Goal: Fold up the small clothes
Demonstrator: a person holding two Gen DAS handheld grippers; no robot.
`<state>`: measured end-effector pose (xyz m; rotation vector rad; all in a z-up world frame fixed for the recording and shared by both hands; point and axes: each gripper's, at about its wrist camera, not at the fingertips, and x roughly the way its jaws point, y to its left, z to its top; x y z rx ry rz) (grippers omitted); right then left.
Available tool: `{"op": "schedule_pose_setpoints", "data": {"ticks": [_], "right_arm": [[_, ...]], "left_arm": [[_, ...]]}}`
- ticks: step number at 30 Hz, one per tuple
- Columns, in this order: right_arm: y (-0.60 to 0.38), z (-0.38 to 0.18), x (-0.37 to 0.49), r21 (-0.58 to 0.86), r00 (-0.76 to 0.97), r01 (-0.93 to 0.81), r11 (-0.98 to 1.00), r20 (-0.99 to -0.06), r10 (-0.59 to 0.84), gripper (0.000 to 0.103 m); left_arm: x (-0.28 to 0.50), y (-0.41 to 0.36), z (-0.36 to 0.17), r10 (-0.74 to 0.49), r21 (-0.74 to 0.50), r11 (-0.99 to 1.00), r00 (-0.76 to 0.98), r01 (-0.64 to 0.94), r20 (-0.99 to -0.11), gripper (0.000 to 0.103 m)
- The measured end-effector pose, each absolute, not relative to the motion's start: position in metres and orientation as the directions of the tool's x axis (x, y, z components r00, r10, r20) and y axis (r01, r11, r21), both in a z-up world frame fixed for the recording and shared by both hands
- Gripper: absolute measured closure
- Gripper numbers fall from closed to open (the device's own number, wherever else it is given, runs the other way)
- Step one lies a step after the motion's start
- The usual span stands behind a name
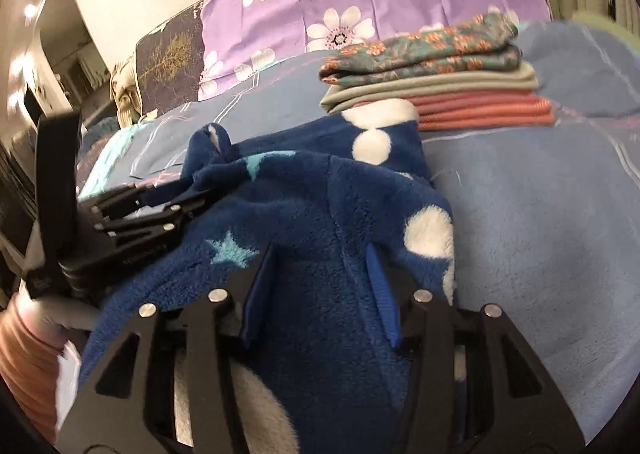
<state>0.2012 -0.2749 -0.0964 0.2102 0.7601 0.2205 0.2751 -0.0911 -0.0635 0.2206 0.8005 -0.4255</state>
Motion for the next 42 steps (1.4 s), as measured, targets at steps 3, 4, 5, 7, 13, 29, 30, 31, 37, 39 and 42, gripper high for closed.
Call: {"op": "schedule_pose_setpoints", "data": {"ticks": [3,4,5,7,13,29,30,31,37,39,42], "right_arm": [[-0.272,-0.097,0.203,0.258,0.711,-0.126,0.958,-0.65,0.269,0.055],[-0.271,-0.097,0.199,0.26,0.715,-0.131,0.957,-0.644,0.273,0.055],[-0.272,-0.096,0.197,0.26,0.718,-0.135,0.956,-0.639,0.276,0.055],[-0.277,-0.086,0.194,0.262,0.722,-0.132,0.956,-0.635,0.274,0.055],[-0.277,-0.041,0.118,0.238,0.774,-0.16,0.958,-0.572,0.271,0.051],[-0.276,-0.091,0.1,0.182,0.717,-0.09,0.979,-0.671,0.191,0.046],[-0.277,-0.091,0.098,0.183,0.717,-0.09,0.979,-0.67,0.191,0.046],[-0.277,-0.09,0.098,0.184,0.717,-0.09,0.979,-0.67,0.192,0.046],[-0.287,-0.076,0.076,0.236,0.726,-0.044,0.971,-0.66,0.193,0.046],[-0.293,-0.064,0.061,0.264,0.746,-0.049,0.963,-0.632,0.211,0.046],[-0.298,-0.06,0.051,0.222,0.761,-0.023,0.975,-0.628,0.161,0.046]], "left_arm": [[0.272,-0.09,-0.054,-0.302,0.016,0.891,0.617,0.454,-0.727,0.055],[0.274,-0.087,-0.051,-0.301,0.025,0.887,0.62,0.461,-0.724,0.055],[0.271,-0.086,-0.044,-0.3,0.038,0.883,0.625,0.468,-0.721,0.056],[0.259,-0.083,-0.031,-0.322,0.038,0.872,0.629,0.488,-0.708,0.056],[0.166,-0.084,0.008,-0.493,0.053,0.752,0.614,0.657,-0.617,0.053],[0.132,-0.102,-0.048,-0.38,0.125,0.778,0.62,0.615,-0.686,0.052],[0.131,-0.104,-0.046,-0.372,0.134,0.779,0.622,0.613,-0.689,0.052],[0.129,-0.104,-0.044,-0.367,0.139,0.779,0.625,0.611,-0.689,0.052],[0.112,-0.09,-0.012,-0.477,0.016,0.766,0.585,0.643,-0.656,0.053],[0.095,-0.088,0.0,-0.508,0.042,0.74,0.599,0.671,-0.619,0.053],[0.09,-0.099,-0.012,-0.481,0.103,0.706,0.581,0.7,-0.656,0.051]]}}
